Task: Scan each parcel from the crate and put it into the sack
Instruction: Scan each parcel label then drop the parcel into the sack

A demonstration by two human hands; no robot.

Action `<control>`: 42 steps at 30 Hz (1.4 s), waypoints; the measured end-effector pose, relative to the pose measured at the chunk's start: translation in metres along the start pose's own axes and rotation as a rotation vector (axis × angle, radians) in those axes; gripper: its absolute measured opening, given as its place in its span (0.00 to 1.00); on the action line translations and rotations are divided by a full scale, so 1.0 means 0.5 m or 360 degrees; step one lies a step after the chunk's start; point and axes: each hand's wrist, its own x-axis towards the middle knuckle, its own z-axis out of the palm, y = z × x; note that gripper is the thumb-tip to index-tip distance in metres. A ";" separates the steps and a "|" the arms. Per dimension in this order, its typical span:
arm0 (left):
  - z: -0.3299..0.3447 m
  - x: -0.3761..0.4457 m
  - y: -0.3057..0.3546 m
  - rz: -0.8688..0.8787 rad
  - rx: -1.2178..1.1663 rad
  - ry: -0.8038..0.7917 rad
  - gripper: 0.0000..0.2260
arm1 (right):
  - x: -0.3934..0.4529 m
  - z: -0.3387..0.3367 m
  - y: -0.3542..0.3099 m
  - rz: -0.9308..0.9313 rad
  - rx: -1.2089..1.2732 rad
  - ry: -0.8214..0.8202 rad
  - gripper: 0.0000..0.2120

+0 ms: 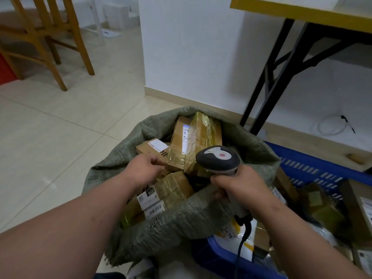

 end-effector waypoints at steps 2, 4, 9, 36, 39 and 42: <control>-0.009 0.000 0.012 0.0028 -0.0090 0.0201 0.08 | -0.005 -0.018 0.008 0.0022 0.0019 0.0003 0.03; -0.008 -0.008 0.030 0.0082 -0.0107 0.0263 0.08 | -0.014 -0.040 0.014 0.0055 0.0056 0.0035 0.04; 0.036 -0.036 0.098 0.0333 -0.0049 0.0228 0.08 | -0.042 -0.111 0.041 0.0153 0.0184 0.0226 0.06; 0.608 -0.037 0.355 0.1457 0.1739 -0.0205 0.17 | 0.016 -0.377 0.386 0.0647 0.0864 0.0594 0.08; 0.665 0.023 0.365 0.1278 0.2025 -0.0284 0.22 | 0.060 -0.391 0.403 0.0667 0.0904 0.0571 0.09; 0.706 0.083 0.358 0.1116 0.2223 -0.0359 0.26 | 0.090 -0.402 0.421 0.0719 0.0941 0.0548 0.09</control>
